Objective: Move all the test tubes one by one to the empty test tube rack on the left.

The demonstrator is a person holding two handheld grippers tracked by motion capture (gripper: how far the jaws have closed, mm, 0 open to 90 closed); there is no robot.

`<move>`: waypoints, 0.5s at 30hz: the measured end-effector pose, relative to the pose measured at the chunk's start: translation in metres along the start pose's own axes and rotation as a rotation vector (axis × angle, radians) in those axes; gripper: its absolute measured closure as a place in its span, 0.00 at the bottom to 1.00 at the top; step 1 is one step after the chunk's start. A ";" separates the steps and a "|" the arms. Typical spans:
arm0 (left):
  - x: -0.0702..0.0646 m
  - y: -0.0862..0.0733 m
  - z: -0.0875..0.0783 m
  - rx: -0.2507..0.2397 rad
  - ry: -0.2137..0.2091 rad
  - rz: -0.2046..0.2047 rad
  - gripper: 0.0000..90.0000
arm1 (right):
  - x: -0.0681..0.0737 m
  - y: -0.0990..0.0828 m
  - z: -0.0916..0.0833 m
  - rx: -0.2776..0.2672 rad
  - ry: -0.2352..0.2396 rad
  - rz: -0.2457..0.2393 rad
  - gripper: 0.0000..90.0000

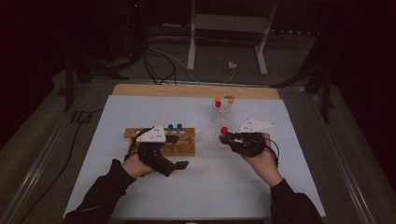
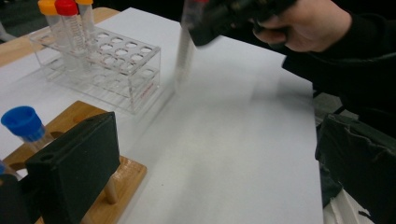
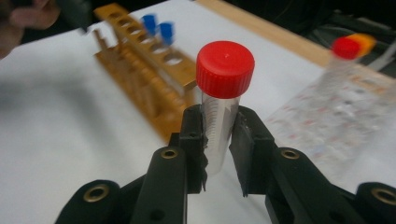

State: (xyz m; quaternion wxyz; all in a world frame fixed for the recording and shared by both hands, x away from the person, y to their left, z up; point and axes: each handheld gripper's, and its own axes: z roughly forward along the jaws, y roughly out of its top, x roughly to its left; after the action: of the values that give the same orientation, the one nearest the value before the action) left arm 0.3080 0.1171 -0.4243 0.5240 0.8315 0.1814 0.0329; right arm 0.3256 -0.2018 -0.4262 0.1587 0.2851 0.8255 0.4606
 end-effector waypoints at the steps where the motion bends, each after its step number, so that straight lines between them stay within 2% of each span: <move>1: 0.000 0.001 0.001 -0.001 -0.004 0.002 0.01 | 0.002 -0.001 0.001 0.007 0.003 -0.006 0.84; 5: 0.000 0.005 0.005 -0.007 -0.002 0.002 0.01 | 0.014 -0.008 0.006 0.029 0.033 -0.017 0.84; 6: 0.000 0.006 0.007 -0.009 -0.013 0.000 0.01 | 0.016 -0.009 0.007 0.032 0.038 -0.022 0.84; 15: -0.003 0.017 0.022 -0.028 -0.026 0.005 0.05 | 0.032 -0.012 0.013 0.037 0.083 -0.042 0.84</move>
State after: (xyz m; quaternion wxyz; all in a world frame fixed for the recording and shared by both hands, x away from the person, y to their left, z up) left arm 0.3151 0.0903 -0.4189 0.5379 0.8249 0.1719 0.0259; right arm 0.3034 -0.1784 -0.4434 0.1286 0.2513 0.8454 0.4534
